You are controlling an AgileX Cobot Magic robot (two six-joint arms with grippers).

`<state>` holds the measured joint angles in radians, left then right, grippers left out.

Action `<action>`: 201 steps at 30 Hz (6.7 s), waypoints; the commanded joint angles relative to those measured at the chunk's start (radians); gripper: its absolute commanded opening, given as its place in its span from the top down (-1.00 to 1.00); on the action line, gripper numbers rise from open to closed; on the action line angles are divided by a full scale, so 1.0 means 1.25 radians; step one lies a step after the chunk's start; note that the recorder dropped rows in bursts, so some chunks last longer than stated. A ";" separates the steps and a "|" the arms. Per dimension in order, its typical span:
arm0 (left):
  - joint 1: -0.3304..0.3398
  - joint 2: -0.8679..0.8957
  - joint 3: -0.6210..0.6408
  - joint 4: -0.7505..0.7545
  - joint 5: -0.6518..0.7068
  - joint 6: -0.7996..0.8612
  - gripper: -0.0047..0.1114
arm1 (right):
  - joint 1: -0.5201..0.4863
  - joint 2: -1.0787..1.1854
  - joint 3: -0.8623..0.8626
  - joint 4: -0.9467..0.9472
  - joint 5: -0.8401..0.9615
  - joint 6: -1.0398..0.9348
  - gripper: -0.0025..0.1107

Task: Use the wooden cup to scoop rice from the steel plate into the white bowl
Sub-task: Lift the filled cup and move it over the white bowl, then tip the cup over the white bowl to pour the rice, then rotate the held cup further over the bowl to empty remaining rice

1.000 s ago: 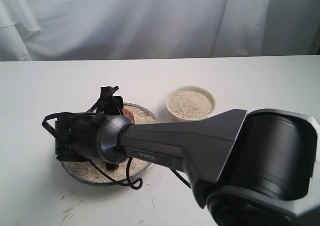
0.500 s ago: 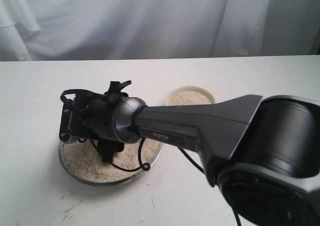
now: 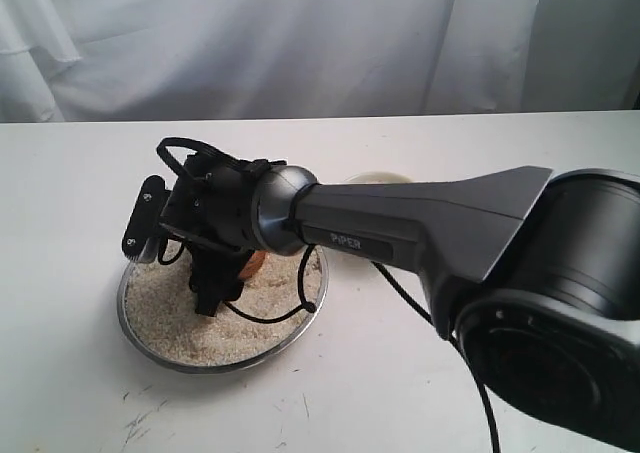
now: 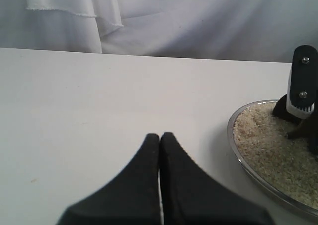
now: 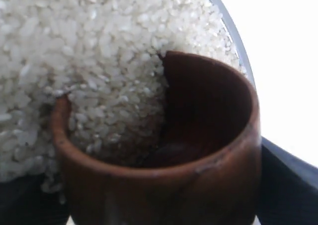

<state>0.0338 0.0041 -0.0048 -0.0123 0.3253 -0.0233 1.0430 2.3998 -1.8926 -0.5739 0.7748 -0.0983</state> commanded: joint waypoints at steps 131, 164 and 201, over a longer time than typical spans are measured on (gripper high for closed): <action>-0.002 -0.003 0.004 0.000 -0.005 0.000 0.92 | -0.238 -0.227 0.302 -0.347 0.056 -0.107 0.96; -0.002 -0.003 0.004 0.000 -0.005 0.000 0.92 | -0.183 -0.227 0.362 -0.555 0.146 0.000 0.96; -0.002 -0.003 0.004 0.000 -0.005 0.000 0.92 | -0.137 -0.149 0.362 -0.749 0.313 0.079 0.96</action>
<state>0.0338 0.0041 -0.0048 -0.0123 0.3253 -0.0233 0.8668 2.2207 -1.4450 -1.4583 1.1401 -0.0069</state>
